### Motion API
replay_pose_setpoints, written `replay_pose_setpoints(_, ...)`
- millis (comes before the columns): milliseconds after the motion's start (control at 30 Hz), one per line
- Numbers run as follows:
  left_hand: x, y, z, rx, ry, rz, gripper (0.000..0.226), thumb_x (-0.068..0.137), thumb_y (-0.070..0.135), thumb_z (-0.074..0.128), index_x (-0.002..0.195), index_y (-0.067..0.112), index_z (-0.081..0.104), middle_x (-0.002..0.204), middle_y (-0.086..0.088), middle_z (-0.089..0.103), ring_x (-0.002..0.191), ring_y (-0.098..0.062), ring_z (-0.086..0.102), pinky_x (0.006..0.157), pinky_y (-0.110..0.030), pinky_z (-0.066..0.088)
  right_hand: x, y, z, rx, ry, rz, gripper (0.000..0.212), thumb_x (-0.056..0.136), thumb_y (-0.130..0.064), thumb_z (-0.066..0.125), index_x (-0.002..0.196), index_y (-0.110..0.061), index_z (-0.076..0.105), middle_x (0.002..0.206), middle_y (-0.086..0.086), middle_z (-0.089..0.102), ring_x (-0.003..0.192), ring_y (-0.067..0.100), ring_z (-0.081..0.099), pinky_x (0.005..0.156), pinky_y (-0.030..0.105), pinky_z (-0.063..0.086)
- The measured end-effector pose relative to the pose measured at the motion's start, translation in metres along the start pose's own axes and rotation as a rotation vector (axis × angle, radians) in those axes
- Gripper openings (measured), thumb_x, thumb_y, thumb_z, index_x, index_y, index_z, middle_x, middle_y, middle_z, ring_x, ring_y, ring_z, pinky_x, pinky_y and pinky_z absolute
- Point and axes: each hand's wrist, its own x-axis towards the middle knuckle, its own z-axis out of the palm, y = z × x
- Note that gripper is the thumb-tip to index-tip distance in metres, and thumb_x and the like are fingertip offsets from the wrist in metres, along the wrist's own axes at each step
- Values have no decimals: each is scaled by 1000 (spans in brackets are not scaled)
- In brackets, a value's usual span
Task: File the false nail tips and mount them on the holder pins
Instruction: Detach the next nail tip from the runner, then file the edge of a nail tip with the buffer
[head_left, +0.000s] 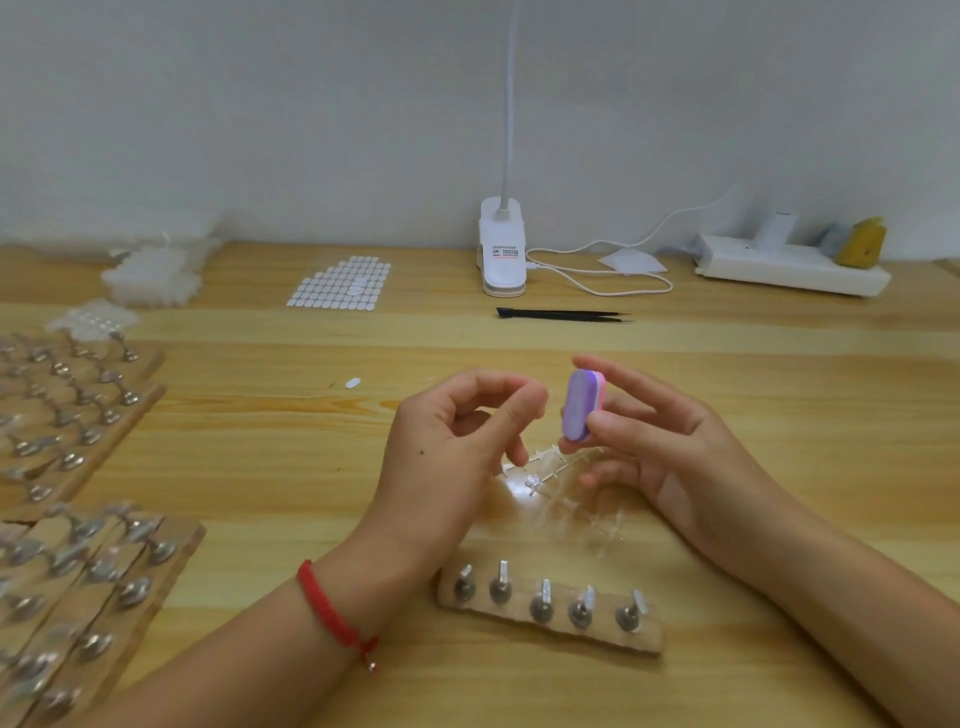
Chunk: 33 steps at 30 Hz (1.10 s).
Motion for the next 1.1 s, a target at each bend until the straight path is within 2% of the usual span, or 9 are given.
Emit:
replay_pose_setpoints(67, 1, -1, 1, -17, -11, -15, 22, 70, 38, 70, 82, 19, 74, 70, 5, 69, 47, -5, 51, 49, -15, 42, -1, 1, -1, 6, -16, -2, 48, 69, -23, 76, 117, -25, 71, 91, 11, 70, 80, 20, 68, 61, 27, 56)
replay_pose_setpoints(133, 2, -3, 2, -30, -16, -20, 22, 70, 37, 70, 81, 19, 75, 68, 7, 68, 46, -5, 49, 49, -14, 41, -1, 2, -1, -38, -33, -3, 48, 70, -30, 81, 116, -26, 71, 94, 12, 71, 79, 22, 68, 63, 27, 56)
replay_pose_setpoints(267, 2, -4, 1, -52, -25, -35, 23, 65, 39, 73, 79, 21, 76, 65, 6, 68, 47, -5, 51, 48, -13, 40, -3, 4, 1, -124, -55, -8, 56, 66, -44, 84, 117, -27, 69, 99, 10, 72, 77, 26, 71, 66, 28, 56)
replay_pose_setpoints(433, 2, -4, 1, -97, -11, -23, 15, 66, 29, 75, 75, 18, 73, 63, 1, 69, 55, -6, 62, 45, -17, 44, -1, 6, 2, -144, -13, -13, 41, 74, -31, 80, 114, -28, 71, 97, 9, 73, 76, 27, 71, 64, 26, 57)
replay_pose_setpoints(600, 1, -3, 1, -136, -30, -41, 16, 68, 21, 76, 83, 14, 74, 68, -3, 73, 54, -10, 63, 49, -17, 49, -1, 7, 2, -137, 24, -5, 43, 72, -29, 80, 114, -25, 72, 99, 13, 73, 74, 28, 70, 63, 27, 57)
replay_pose_setpoints(733, 2, -2, 0, -140, -5, -63, 22, 66, 22, 77, 85, 15, 69, 72, -3, 74, 62, -12, 68, 47, -17, 48, -1, 7, 1, -130, 35, 3, 46, 69, -32, 76, 114, -25, 72, 97, 15, 72, 73, 32, 69, 63, 27, 56)
replay_pose_setpoints(833, 3, -1, 0, -129, 26, -93, 32, 61, 27, 78, 82, 14, 57, 63, 1, 70, 50, -8, 62, 41, -13, 40, -2, 6, 1, -128, 24, -9, 44, 70, -29, 76, 114, -26, 72, 93, 11, 72, 72, 28, 69, 62, 26, 56)
replay_pose_setpoints(933, 2, 1, 0, -118, 4, -117, 41, 60, 30, 78, 86, 14, 50, 58, 2, 67, 41, -5, 54, 41, -12, 39, -4, 4, 3, -154, -27, -19, 41, 72, -24, 78, 113, -27, 72, 89, 8, 71, 68, 20, 69, 63, 25, 56)
replay_pose_setpoints(1100, 1, 0, -1, -179, -21, -97, 37, 65, 23, 75, 86, 11, 47, 74, -7, 74, 60, -14, 70, 46, -20, 49, -5, 4, 6, -210, -17, -29, 39, 73, -23, 78, 112, -25, 72, 92, 9, 72, 66, 18, 70, 62, 24, 57)
